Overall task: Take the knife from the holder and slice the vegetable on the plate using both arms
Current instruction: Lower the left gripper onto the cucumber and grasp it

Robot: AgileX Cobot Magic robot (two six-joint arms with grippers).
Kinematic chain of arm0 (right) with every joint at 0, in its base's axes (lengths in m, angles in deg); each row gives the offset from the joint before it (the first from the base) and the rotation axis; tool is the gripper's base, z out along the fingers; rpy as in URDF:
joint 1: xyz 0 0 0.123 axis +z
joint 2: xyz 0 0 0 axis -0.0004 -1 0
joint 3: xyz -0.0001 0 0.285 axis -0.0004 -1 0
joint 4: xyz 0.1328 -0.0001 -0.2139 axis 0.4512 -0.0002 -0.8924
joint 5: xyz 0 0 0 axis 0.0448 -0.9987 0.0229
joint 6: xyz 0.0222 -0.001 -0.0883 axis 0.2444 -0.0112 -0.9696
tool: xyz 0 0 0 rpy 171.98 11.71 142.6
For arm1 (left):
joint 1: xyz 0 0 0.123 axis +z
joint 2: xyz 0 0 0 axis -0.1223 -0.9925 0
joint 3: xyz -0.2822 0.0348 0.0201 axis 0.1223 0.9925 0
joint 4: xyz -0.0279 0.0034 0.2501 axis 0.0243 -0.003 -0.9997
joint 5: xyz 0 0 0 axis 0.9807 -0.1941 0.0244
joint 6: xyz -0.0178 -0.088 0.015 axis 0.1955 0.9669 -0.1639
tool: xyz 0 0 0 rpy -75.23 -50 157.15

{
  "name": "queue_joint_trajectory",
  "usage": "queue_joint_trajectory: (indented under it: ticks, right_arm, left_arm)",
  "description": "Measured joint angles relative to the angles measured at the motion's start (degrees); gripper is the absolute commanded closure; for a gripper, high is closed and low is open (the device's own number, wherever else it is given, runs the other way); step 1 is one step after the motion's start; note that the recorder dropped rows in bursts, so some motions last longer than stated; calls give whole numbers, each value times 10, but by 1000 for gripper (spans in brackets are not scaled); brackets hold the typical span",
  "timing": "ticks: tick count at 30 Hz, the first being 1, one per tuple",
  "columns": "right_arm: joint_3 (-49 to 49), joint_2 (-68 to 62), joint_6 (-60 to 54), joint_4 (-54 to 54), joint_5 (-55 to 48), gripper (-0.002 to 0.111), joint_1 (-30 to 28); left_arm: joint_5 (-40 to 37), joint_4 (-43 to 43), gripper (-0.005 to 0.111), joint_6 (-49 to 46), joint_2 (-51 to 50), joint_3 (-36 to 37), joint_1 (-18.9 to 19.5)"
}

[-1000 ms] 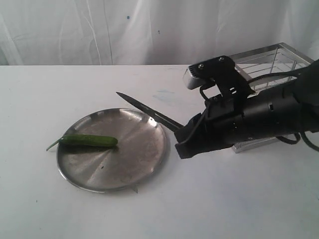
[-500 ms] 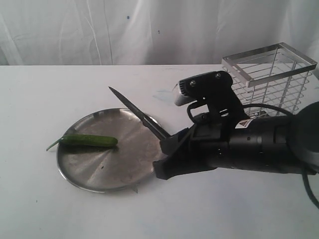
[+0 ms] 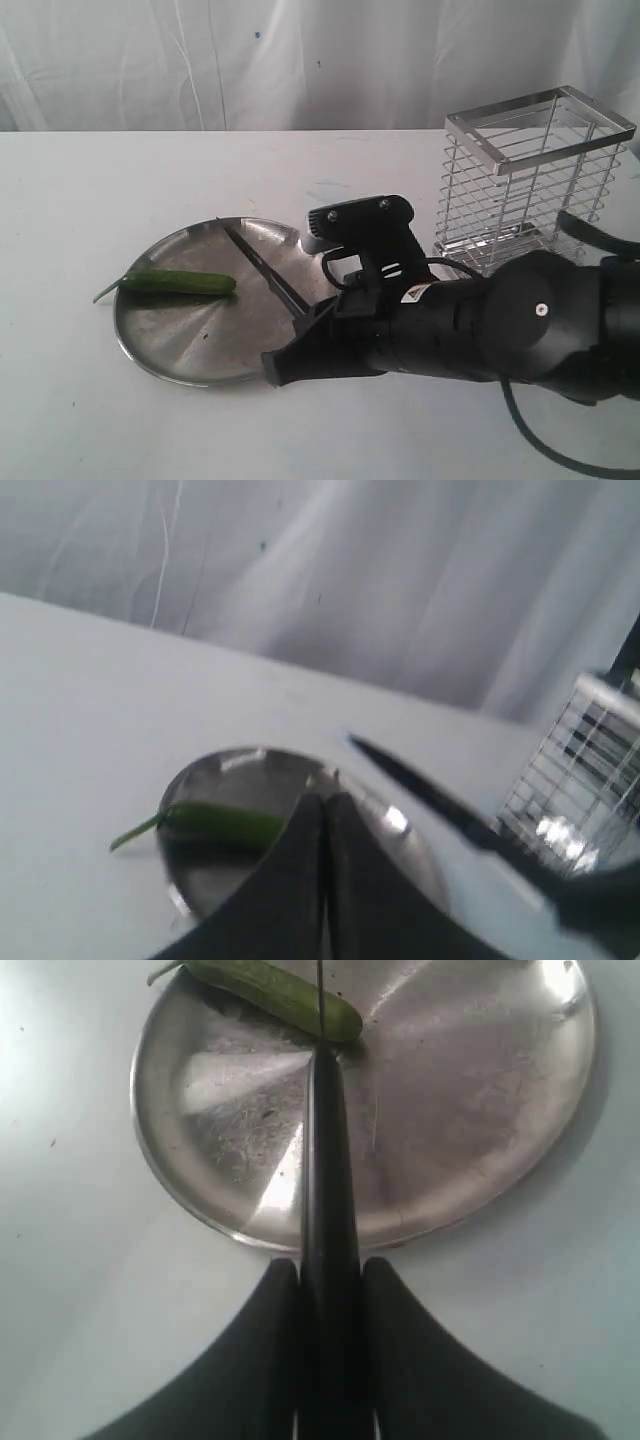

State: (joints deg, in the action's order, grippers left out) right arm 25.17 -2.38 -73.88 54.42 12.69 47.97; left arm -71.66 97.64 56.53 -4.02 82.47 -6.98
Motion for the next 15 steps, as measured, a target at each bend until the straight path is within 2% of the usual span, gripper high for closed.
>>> queue_joint_trajectory:
  ticks: [4, 5, 6, 7, 10, 14, 15]
  right_arm:
    - [11, -12, 1, 1, 3, 108, 0]
    - [15, -12, 1, 1, 0, 108, 0]
    - [21, -12, 1, 1, 0, 108, 0]
    - [29, -12, 1, 1, -6, 108, 0]
    - [39, -12, 1, 1, -15, 108, 0]
    - [41, -12, 1, 1, -14, 108, 0]
    - [41, -12, 1, 1, -13, 108, 0]
  left_arm:
    - [42, -27, 101, 79, 0, -1, 0]
    - [21, -61, 98, 102, 0, -10, 0]
    - [-28, -140, 89, 157, 0, -39, -3]
    - [-58, -225, 83, 207, -14, -80, -17]
    - [-80, -302, 58, 233, -83, -157, -60]
    - [-144, -325, 54, 184, -229, -227, -127]
    - [-194, -321, 54, 150, -291, -249, -155]
